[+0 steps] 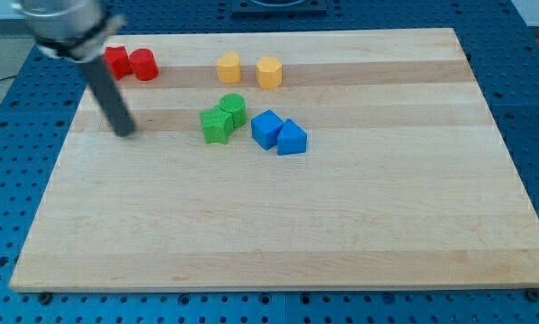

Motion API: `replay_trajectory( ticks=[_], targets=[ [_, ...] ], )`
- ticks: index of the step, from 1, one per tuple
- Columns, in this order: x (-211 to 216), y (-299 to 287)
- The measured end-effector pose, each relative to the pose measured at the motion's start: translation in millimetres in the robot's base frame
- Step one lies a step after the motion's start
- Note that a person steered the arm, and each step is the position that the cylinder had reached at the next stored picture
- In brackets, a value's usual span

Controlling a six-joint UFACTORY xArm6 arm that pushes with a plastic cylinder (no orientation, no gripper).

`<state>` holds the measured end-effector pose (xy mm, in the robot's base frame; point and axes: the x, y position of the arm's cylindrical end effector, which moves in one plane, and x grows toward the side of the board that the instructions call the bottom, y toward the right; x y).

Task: Separate the red blocks from each other

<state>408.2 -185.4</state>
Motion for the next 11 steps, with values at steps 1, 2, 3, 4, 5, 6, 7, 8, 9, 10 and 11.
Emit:
replay_trajectory(
  ticks=[1,2,3,4,5,6,7,8,9,10,11],
  targets=[
    [6.8,26.7],
    [37.0,36.0],
    [33.1,58.8],
    [27.5,79.0],
    [10.4,85.4],
    [-11.5,90.3],
    [-36.7,98.4],
    [-71.1,150.8],
    [-77.0,164.6],
    [-40.7,59.2],
    [-23.7,-83.5]
  ],
)
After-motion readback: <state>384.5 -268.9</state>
